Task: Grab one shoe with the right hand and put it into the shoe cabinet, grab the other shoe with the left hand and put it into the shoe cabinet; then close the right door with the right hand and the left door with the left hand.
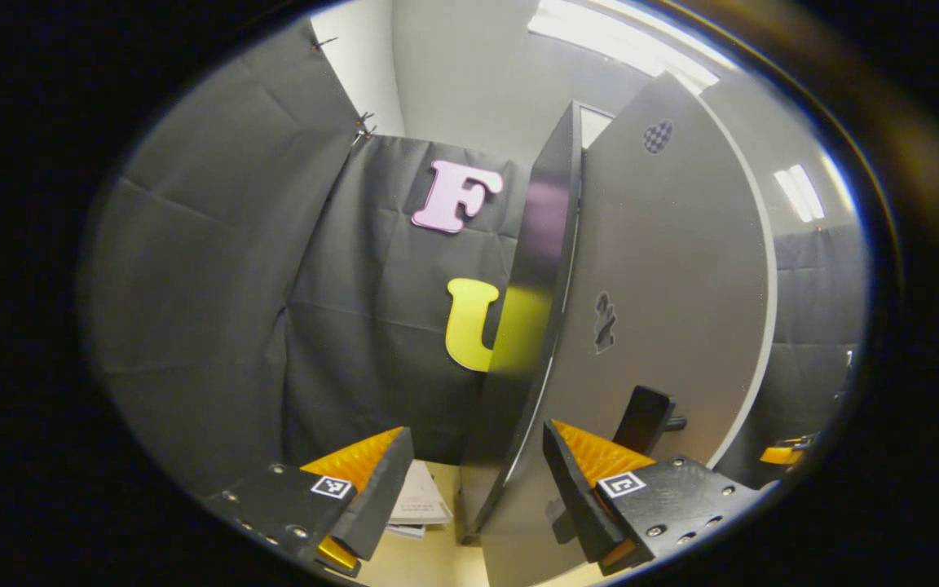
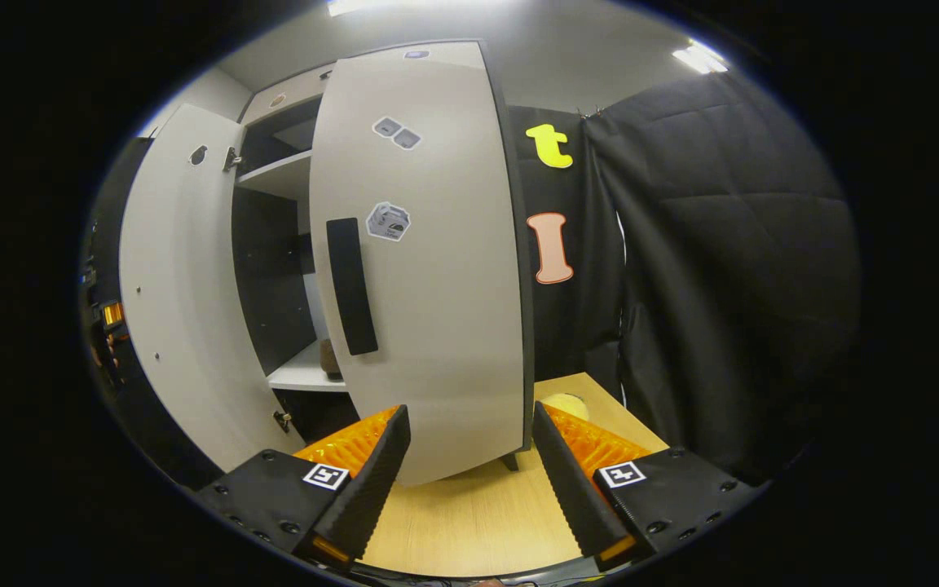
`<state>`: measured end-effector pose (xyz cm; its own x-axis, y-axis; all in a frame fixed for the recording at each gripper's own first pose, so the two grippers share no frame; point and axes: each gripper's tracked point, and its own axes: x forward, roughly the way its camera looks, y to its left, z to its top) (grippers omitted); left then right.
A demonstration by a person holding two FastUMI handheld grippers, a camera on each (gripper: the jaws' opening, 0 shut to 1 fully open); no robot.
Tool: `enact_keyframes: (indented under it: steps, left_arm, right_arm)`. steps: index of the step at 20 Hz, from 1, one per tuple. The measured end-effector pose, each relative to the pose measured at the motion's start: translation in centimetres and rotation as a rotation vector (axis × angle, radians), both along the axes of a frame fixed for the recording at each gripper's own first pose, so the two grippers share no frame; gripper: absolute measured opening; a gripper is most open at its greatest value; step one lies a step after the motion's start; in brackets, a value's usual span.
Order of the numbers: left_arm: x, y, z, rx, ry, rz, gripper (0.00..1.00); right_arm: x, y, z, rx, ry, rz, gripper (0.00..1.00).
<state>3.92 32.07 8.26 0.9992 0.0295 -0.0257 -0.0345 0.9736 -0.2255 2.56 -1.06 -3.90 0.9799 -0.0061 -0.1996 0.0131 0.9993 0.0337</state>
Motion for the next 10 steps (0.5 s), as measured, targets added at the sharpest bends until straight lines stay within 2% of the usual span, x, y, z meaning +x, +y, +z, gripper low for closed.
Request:
enact_keyframes:
  steps: [1, 2, 3, 4, 5, 6, 7, 8, 10]
  left_arm:
    - [0.2, -0.7, 0.0, -0.010, 0.009, -0.014, 0.88]
    - [0.6, -1.5, 0.1, -0.016, 0.015, -0.030, 0.93]
    - [0.8, -2.5, 0.2, -0.013, 0.019, -0.043, 0.99]
    - [1.2, -3.6, 0.3, -0.009, 0.025, -0.051, 0.94]
    - [1.4, -4.6, 0.3, -0.005, 0.029, -0.053, 0.94]
    - [1.6, -5.6, 0.4, -0.001, 0.033, -0.049, 0.99]
    - [1.6, -6.7, 0.5, 0.008, 0.036, -0.040, 0.94]
    - [1.7, -7.8, 0.6, 0.025, 0.035, -0.026, 0.99]
    - [1.7, -9.8, 0.9, 0.057, 0.033, 0.009, 0.96]
  right_arm:
    - [0.1, -0.3, -0.1, -0.008, -0.002, -0.004, 0.95]
    - [0.3, -0.6, -0.4, -0.011, 0.002, -0.006, 0.92]
    - [0.5, -0.7, -0.6, -0.006, 0.005, -0.003, 0.92]
    - [0.9, -1.0, -0.7, 0.003, 0.009, -0.001, 0.92]
    - [1.2, -1.3, -0.8, 0.018, 0.013, 0.001, 0.92]
    - [1.6, -1.6, -0.8, 0.035, 0.015, 0.001, 0.92]
    - [2.0, -1.9, -0.7, 0.052, 0.015, 0.000, 0.92]
    - [2.4, -2.4, -0.6, 0.065, 0.014, -0.001, 0.92]
    - [3.4, -3.4, -0.4, 0.081, 0.015, -0.002, 0.95]
